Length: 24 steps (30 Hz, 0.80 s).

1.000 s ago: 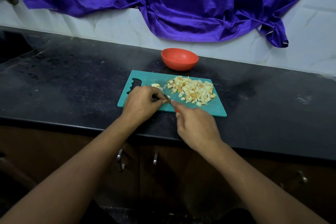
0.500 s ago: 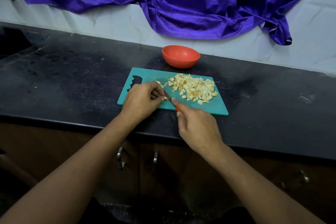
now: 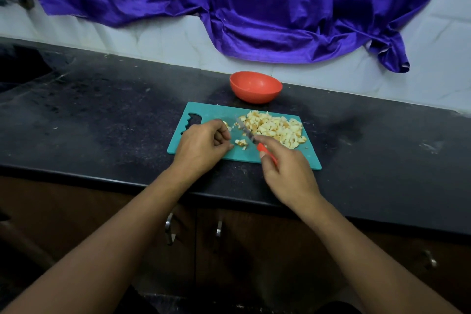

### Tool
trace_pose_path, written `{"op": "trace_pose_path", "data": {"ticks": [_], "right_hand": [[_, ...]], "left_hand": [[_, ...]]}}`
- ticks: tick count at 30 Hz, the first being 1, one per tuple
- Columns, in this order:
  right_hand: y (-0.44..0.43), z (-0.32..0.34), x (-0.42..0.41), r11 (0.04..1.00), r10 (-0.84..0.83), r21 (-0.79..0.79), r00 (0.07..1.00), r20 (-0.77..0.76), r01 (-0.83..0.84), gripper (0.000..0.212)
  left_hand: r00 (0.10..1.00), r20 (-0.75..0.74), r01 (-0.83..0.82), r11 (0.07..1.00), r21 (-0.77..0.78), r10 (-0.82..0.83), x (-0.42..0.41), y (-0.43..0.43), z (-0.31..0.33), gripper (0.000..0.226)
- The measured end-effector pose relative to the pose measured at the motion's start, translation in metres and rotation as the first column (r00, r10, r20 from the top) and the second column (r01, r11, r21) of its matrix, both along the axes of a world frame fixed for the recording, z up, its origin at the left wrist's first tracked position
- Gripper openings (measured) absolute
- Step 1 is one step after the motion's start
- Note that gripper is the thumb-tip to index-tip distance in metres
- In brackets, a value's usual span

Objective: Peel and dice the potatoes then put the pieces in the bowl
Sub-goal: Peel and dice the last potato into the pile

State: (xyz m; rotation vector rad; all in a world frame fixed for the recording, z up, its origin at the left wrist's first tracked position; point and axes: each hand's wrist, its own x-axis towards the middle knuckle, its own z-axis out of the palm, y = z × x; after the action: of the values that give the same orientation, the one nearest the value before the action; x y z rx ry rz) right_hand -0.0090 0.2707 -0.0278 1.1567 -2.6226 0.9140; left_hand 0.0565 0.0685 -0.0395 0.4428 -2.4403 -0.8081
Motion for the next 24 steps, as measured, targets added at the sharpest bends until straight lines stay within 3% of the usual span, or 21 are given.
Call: {"op": "trace_pose_path", "data": {"ticks": [4, 12, 17, 24], "right_hand": [[0.002, -0.007, -0.013, 0.989, -0.011, -0.148, 0.999, 0.052, 0.018, 0.042], [0.001, -0.012, -0.022, 0.974, -0.023, -0.217, 0.988, 0.153, 0.056, 0.038], [0.002, -0.021, -0.031, 0.939, -0.022, -0.326, 0.965, 0.26, 0.11, 0.039], [0.001, -0.02, -0.031, 0.947, -0.032, -0.303, 0.969, 0.247, 0.108, 0.039]], "left_hand": [[0.999, 0.038, -0.005, 0.999, -0.038, 0.007, -0.01, 0.001, 0.002, 0.021], [0.995, 0.1, 0.019, 0.983, -0.181, -0.001, -0.061, 0.018, 0.014, 0.009], [0.998, 0.066, 0.014, 0.993, -0.116, -0.007, -0.069, 0.011, 0.022, 0.012], [0.995, -0.032, -0.094, 0.995, 0.017, 0.095, -0.039, -0.04, 0.023, 0.013]]}}
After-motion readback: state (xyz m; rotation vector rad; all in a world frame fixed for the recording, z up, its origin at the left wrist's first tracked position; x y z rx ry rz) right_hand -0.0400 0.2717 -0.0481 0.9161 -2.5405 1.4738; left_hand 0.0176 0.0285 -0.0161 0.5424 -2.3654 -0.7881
